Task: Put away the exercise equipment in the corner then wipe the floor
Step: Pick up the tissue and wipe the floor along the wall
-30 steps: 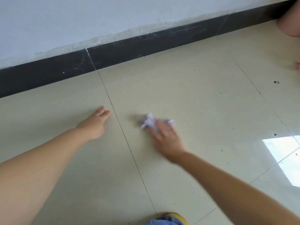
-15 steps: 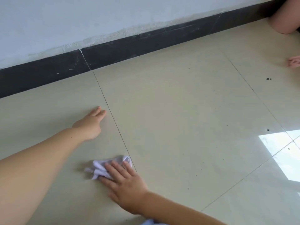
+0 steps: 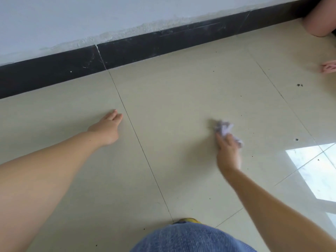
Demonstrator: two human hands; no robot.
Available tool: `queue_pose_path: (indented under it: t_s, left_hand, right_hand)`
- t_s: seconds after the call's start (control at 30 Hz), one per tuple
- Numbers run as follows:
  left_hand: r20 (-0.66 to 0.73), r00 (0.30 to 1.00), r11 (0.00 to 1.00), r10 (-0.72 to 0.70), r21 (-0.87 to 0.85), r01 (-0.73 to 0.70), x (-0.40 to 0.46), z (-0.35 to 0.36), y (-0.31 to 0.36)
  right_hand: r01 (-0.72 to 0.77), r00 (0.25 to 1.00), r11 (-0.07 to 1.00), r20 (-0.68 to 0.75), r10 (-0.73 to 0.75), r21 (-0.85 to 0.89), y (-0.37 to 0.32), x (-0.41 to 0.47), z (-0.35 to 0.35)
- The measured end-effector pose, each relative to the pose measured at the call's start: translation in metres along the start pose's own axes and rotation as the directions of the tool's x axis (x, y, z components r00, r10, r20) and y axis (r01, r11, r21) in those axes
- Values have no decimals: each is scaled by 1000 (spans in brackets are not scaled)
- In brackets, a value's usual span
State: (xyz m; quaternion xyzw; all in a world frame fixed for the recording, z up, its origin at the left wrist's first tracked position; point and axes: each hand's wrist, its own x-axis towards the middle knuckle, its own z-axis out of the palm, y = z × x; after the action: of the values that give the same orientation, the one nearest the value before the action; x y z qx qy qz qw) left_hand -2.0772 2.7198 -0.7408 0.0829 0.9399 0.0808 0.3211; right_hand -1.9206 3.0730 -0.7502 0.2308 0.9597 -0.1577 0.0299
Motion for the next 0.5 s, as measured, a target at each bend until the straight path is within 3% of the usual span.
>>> queue_pose_path:
  t_s: [0.07, 0.17, 0.23, 0.3, 0.33, 0.37, 0.43, 0.5]
  left_hand:
    - [7, 1000, 1000, 10, -13, -10, -1, -1, -3]
    - [1, 999, 999, 41, -22, -41, -7, -1, -12]
    - [-21, 997, 997, 77, -20, -77, -12, 1, -22]
    - [-62, 991, 993, 118, -6, -118, -18, 3, -33]
    - [-83, 986, 989, 145, -1, -146, -22, 5, -38]
    - [-102, 981, 986, 168, 4, -168, -26, 6, -41]
    - [-141, 970, 981, 196, 30, -194, -32, 7, -45]
    - [-182, 956, 973, 230, 66, -222, -36, 8, -48]
  right_hand:
    - [320, 947, 947, 9, -321, 34, -50, -35, 30]
    - [731, 674, 673, 34, -738, 116, -129, -94, 65]
    - [864, 483, 494, 112, -868, 103, -159, -113, 76]
    - [924, 368, 379, 142, -919, 59, -159, -101, 75]
    - [931, 358, 365, 141, -923, 23, -151, -87, 71]
    - [918, 396, 397, 132, -909, -18, -139, -71, 65]
    - [810, 586, 578, 87, -806, -98, -108, -31, 50]
    - [550, 835, 826, 65, -546, -124, -75, 9, 29]
